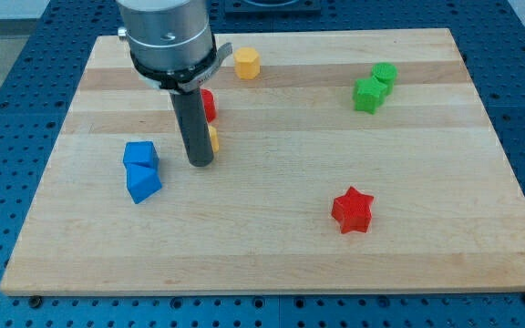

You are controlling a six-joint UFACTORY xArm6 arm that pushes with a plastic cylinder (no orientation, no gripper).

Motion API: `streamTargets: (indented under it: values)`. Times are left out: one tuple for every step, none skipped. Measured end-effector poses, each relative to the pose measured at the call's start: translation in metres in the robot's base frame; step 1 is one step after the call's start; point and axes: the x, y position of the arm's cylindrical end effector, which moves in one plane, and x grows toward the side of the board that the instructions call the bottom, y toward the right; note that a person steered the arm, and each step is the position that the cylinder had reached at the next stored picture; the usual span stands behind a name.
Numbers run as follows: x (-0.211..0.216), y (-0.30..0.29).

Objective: Slide the yellow heart towards the top center

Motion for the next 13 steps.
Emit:
streamTargets:
  values:
    - [-0.013, 0.0]
    - [-0.022, 0.0]
    - [-0.022, -0.002]
    - [-0.022, -0.021]
    - [-0.022, -0.039]
    - [-0.023, -0.049]
    - [-0.03, -0.049]
    - [-0.042, -0.049]
    - [-0.043, -0.032]
    - [-0.043, 0.002]
    - [-0.043, 0.027]
    - [-0.043, 0.031]
    - [-0.06, 0.033]
